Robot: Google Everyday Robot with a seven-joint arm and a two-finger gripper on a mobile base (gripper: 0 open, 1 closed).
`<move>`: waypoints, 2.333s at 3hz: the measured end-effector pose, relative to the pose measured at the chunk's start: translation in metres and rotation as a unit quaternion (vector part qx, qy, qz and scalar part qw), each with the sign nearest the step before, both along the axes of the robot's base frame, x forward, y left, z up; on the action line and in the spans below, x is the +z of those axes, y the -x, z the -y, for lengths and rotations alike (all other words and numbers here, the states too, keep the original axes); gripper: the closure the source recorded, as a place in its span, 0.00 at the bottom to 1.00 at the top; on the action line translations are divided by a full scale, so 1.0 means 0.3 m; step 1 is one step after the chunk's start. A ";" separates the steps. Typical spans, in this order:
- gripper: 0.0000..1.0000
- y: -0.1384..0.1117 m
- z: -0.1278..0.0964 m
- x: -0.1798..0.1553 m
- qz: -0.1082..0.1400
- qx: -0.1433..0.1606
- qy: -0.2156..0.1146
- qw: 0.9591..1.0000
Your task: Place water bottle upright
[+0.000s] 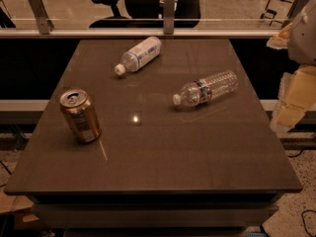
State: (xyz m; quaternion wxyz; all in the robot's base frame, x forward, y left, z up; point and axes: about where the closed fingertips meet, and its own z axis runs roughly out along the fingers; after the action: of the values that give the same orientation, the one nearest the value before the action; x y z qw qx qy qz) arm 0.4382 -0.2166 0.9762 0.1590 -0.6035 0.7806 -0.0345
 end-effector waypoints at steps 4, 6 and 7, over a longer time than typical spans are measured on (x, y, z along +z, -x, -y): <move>0.00 -0.072 -0.016 0.104 0.044 0.097 0.022 0.994; 0.00 -0.216 -0.062 0.101 0.041 0.176 0.052 0.982; 0.00 -0.281 -0.081 0.057 0.034 0.194 0.049 0.979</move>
Offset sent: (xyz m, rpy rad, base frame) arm 0.0158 0.0034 0.0125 0.0112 -0.0401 0.0897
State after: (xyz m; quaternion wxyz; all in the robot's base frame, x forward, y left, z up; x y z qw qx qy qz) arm 0.5224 -0.1922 0.9934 0.1591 -0.7488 0.6405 -0.0619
